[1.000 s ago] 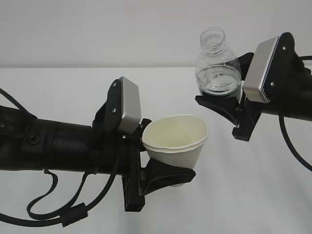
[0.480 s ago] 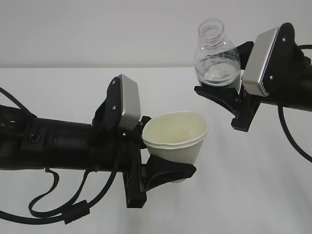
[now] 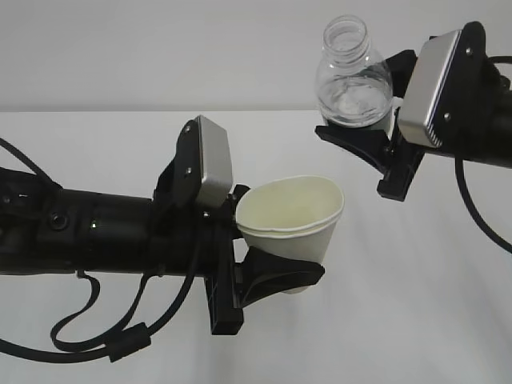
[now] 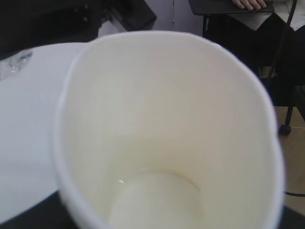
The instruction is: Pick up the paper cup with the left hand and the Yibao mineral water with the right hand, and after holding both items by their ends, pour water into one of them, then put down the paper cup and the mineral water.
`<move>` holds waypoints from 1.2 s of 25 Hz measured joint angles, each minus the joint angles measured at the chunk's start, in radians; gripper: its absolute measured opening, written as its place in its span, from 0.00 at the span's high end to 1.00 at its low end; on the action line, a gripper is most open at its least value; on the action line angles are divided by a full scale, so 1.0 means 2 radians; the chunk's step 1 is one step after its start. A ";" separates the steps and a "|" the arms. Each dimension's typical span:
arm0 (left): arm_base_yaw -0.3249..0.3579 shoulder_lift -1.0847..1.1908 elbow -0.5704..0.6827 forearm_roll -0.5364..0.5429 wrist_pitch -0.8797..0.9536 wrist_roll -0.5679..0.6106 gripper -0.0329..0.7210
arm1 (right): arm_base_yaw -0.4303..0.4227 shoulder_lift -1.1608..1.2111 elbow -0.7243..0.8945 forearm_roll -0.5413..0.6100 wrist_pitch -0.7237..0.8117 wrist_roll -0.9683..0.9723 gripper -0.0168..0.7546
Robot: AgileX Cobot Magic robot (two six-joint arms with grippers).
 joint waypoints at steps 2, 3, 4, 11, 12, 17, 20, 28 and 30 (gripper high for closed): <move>0.000 0.000 0.000 0.000 0.000 0.000 0.42 | 0.000 0.000 -0.005 0.000 -0.002 0.000 0.35; 0.000 0.000 0.000 0.000 0.000 0.000 0.43 | 0.000 0.000 -0.008 -0.001 -0.002 0.000 0.35; 0.000 0.000 0.000 0.000 0.000 0.000 0.43 | 0.000 0.000 -0.010 -0.001 -0.004 -0.001 0.35; -0.007 0.000 0.000 0.000 0.000 0.000 0.43 | 0.000 0.000 -0.014 -0.001 -0.005 -0.028 0.35; -0.010 0.000 0.000 0.000 0.000 0.000 0.43 | 0.000 0.000 -0.014 -0.002 -0.005 -0.031 0.35; -0.027 0.000 0.000 0.000 0.000 0.000 0.43 | 0.000 0.001 -0.014 -0.002 -0.006 -0.066 0.35; -0.028 0.000 0.000 0.000 0.002 0.000 0.43 | 0.000 0.006 -0.014 -0.002 -0.010 -0.073 0.35; -0.028 0.000 0.000 -0.006 0.013 0.000 0.44 | 0.000 0.008 -0.014 -0.003 -0.010 -0.104 0.35; -0.028 0.000 0.000 -0.011 0.015 0.000 0.44 | 0.000 0.008 -0.014 -0.003 -0.010 -0.113 0.35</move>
